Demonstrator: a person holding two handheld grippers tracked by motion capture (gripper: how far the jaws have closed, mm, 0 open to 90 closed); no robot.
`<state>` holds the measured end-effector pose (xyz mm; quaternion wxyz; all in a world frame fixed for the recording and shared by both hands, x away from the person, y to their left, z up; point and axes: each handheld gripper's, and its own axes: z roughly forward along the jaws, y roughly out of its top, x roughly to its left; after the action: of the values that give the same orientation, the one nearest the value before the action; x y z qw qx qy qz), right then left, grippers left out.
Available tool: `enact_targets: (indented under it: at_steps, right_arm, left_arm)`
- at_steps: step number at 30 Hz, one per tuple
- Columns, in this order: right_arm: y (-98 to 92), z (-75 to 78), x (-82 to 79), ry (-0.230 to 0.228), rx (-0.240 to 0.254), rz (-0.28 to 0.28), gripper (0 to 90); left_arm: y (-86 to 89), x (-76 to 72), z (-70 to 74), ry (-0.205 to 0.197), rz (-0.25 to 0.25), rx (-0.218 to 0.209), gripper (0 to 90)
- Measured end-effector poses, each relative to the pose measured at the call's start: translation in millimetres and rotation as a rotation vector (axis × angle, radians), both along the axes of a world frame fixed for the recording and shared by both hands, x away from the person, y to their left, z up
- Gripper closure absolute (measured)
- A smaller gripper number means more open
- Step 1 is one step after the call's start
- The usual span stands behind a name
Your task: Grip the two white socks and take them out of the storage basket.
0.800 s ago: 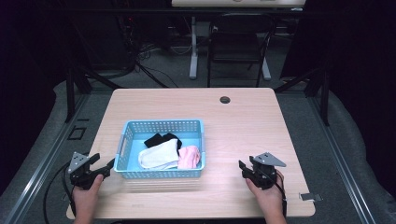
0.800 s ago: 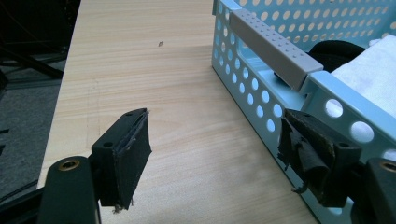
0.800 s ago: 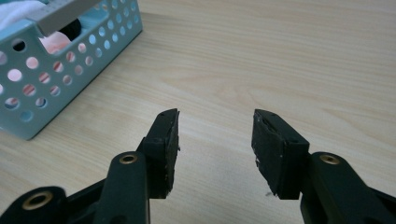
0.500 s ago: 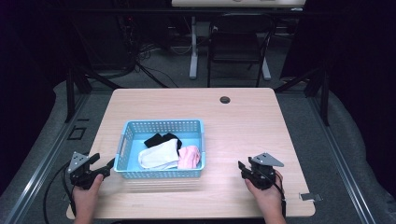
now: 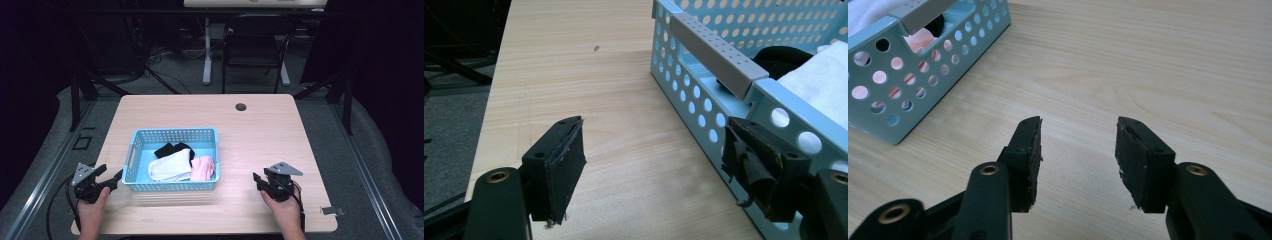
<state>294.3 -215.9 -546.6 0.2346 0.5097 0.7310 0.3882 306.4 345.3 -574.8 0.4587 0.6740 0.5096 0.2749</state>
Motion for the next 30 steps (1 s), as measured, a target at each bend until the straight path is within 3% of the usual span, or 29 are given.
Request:
enact_targets:
  at_steps: [5,10,13,17,22,30]
  right_arm:
    - [5.1,11.4,2.9,0.006,0.013,0.004,51.7]
    - [16.8,31.1,10.3,0.023,0.036,0.07,51.3]
    - [22.2,39.0,13.1,0.03,0.025,0.091,51.1]
    - [34.7,56.5,24.3,0.06,0.07,0.113,52.0]
    - [52.7,71.6,36.1,0.083,0.025,0.149,56.7]
    - [96.5,85.7,53.2,0.135,-0.003,0.226,60.8]
  left_arm:
    - [0.5,-0.8,0.7,-0.006,0.003,-0.004,24.8]
    - [-0.3,-0.5,0.4,-0.005,-0.001,-0.007,24.8]
    - [-0.5,-0.2,0.4,-0.004,-0.002,-0.007,24.8]
    - [0.3,-0.2,0.3,-0.009,0.001,-0.015,24.8]
    - [0.3,-0.2,0.4,-0.01,0.001,-0.015,24.8]
    - [0.4,-0.1,0.6,-0.005,0.0,-0.011,24.8]
